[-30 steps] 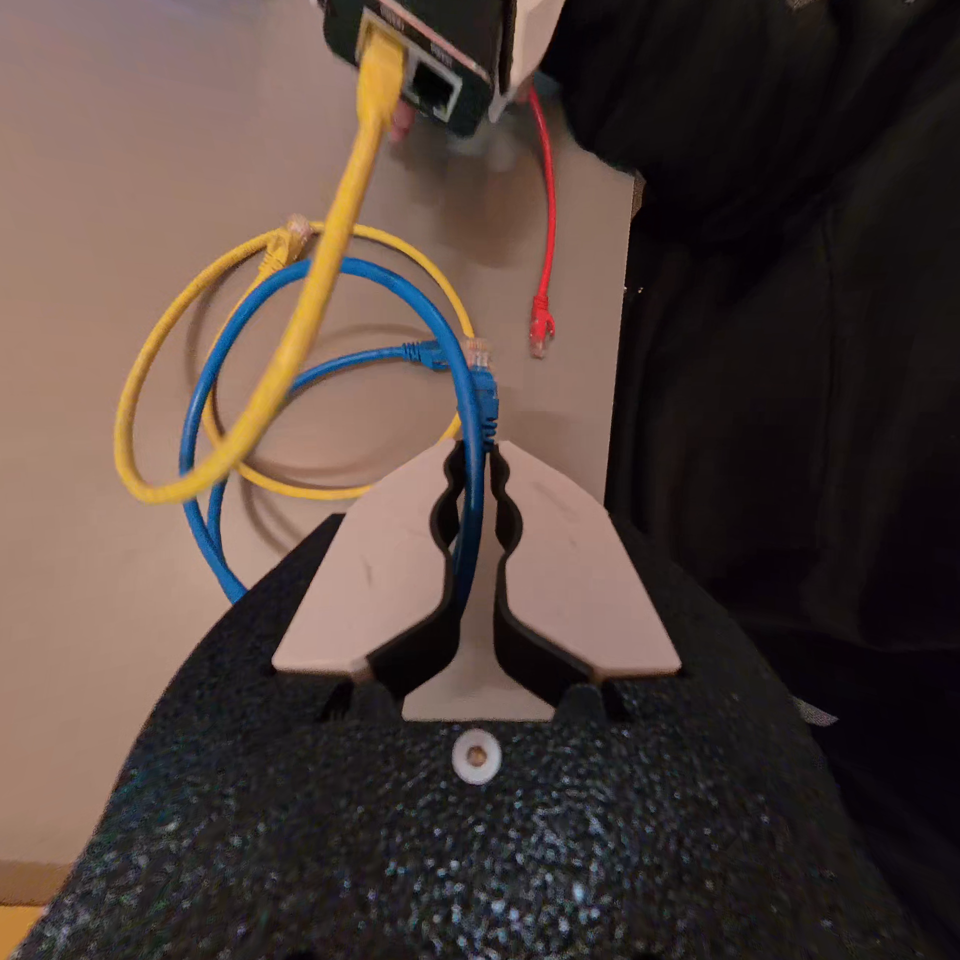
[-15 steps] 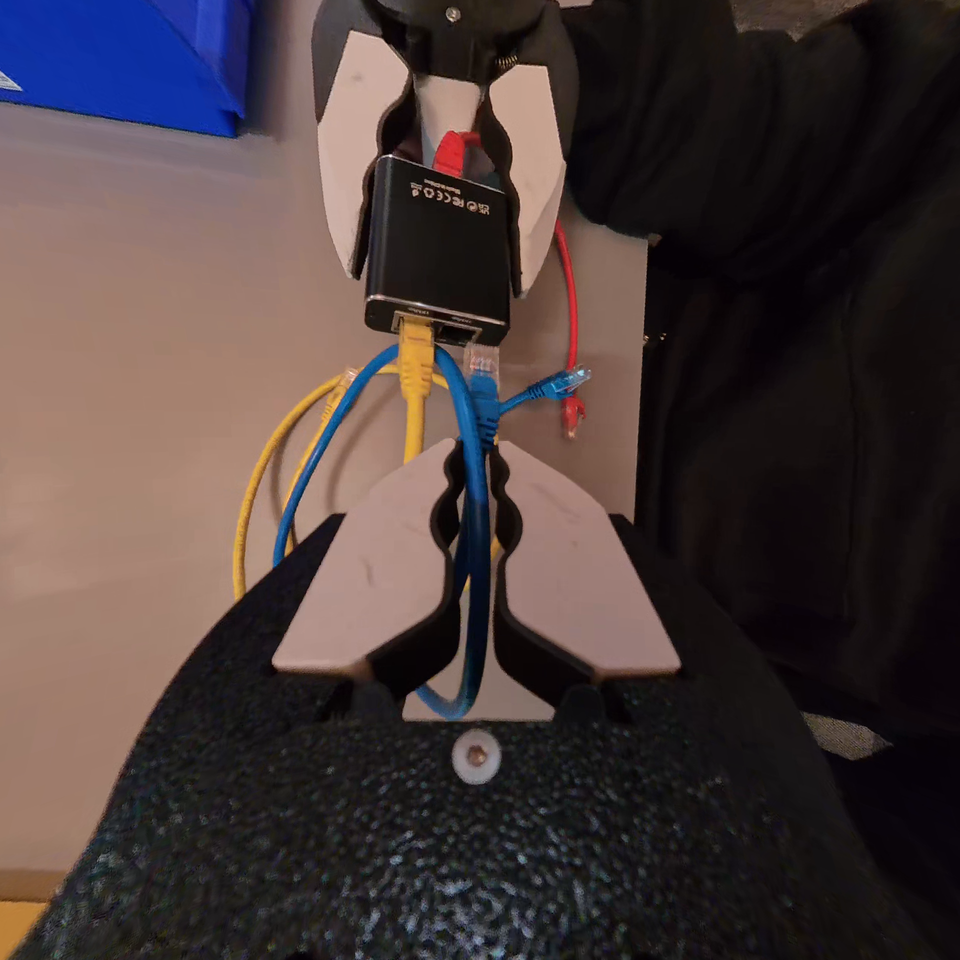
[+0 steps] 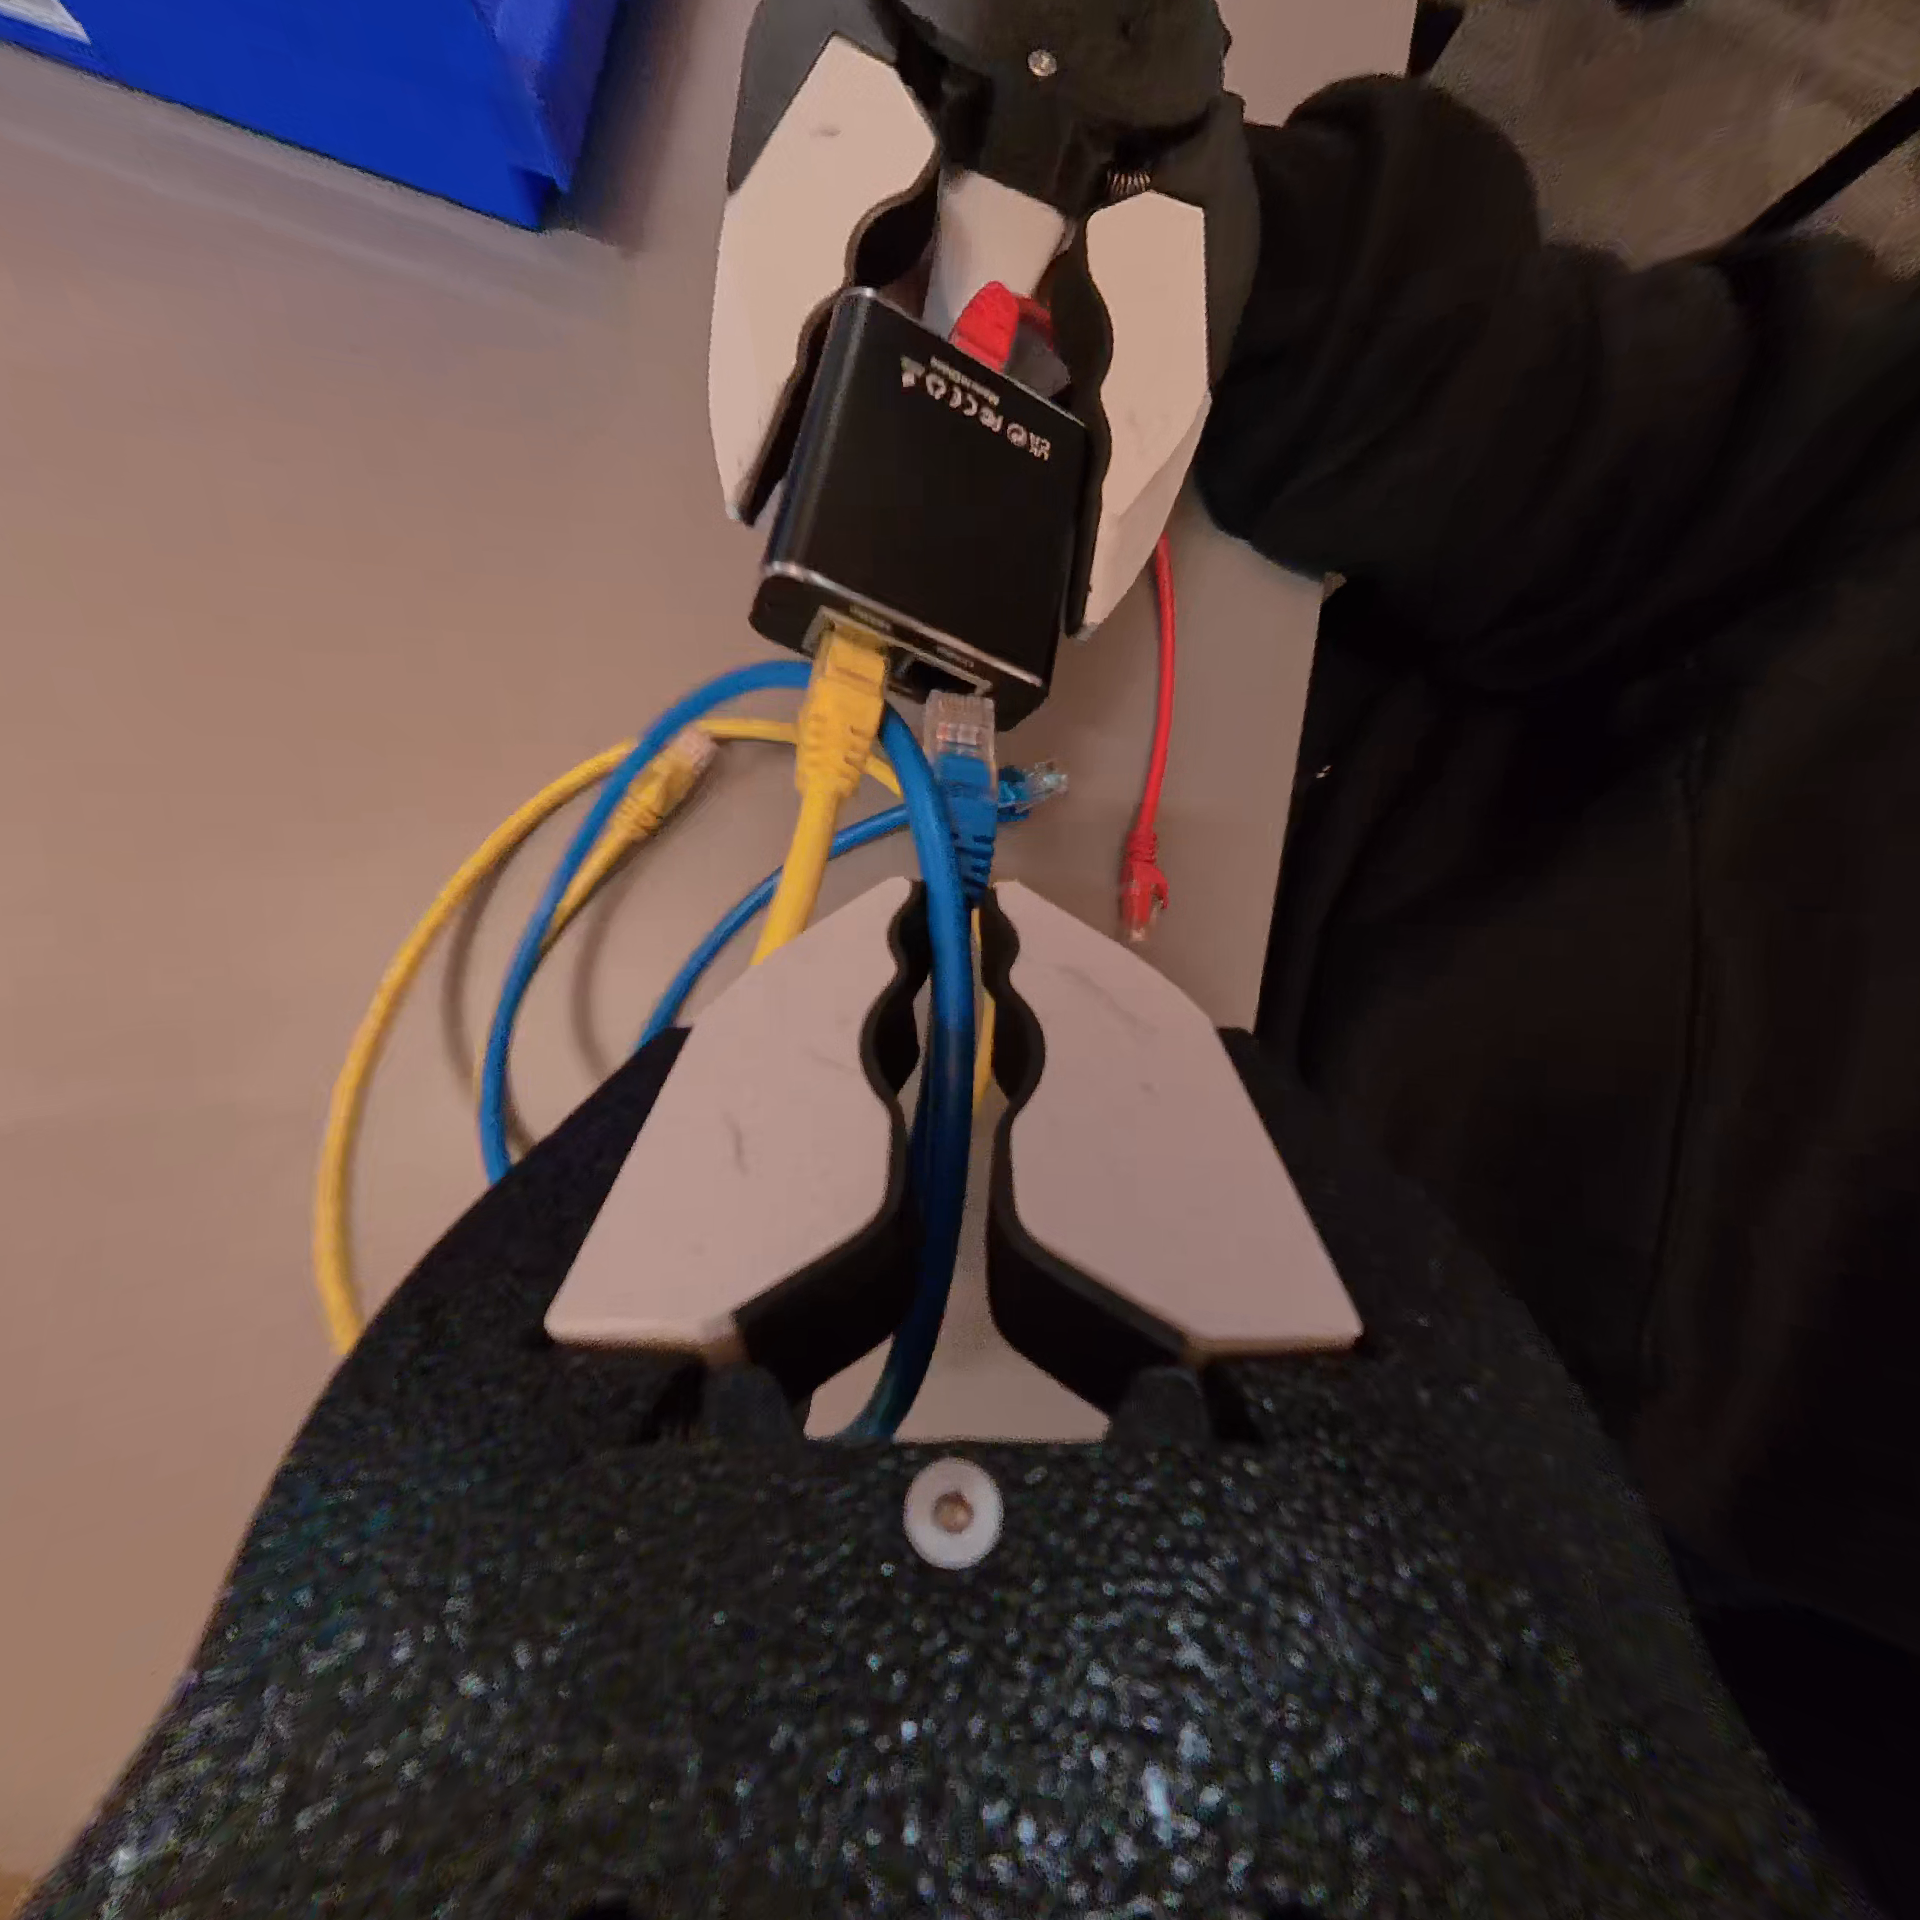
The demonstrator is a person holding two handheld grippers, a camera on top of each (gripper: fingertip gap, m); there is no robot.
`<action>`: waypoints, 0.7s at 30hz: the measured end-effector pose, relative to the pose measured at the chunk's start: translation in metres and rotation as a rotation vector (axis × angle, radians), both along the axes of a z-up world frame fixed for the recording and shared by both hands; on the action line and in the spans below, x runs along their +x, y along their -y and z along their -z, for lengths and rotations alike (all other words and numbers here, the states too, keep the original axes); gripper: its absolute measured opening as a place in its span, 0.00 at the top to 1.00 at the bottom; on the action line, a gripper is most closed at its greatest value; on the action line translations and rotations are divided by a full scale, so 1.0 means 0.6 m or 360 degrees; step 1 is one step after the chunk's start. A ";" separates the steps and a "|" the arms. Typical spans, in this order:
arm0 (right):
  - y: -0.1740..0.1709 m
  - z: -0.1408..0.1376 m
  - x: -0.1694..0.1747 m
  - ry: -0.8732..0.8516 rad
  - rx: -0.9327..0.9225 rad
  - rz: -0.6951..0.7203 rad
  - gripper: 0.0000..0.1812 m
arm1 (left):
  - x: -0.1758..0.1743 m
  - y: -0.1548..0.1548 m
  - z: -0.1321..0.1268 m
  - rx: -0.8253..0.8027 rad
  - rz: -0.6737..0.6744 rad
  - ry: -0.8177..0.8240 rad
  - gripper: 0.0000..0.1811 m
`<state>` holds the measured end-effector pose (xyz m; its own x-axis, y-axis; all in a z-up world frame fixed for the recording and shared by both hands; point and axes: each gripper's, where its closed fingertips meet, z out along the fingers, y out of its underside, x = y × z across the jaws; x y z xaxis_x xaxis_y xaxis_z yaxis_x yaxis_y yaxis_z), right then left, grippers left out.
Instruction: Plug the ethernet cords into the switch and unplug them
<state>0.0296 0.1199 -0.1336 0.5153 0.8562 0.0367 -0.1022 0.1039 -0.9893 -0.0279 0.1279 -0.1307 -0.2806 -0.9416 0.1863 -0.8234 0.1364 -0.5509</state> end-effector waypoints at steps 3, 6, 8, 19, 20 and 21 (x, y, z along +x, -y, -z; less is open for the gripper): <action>-0.009 -0.001 0.013 -0.0011 0.0006 0.0082 0.66 | -0.013 -0.015 0.041 -0.0011 -0.0102 -0.0031 0.95; -0.011 -0.002 0.018 -0.0008 0.0011 0.0112 0.66 | -0.030 -0.025 0.099 -0.0069 -0.0129 -0.0053 0.95; -0.012 0.000 0.017 0.0002 0.0008 0.0117 0.65 | -0.037 -0.038 0.131 -0.0030 -0.0137 0.0002 0.94; -0.012 0.000 0.015 0.0009 0.0005 0.0106 0.66 | -0.071 -0.051 0.145 0.0801 -0.0083 0.0532 0.83; -0.012 0.000 0.015 0.0008 0.0004 0.0104 0.66 | -0.073 -0.046 0.147 0.0843 -0.0070 0.0545 0.85; -0.012 0.000 0.015 0.0010 0.0006 0.0107 0.66 | -0.074 -0.053 0.147 0.0909 -0.0110 0.0540 0.86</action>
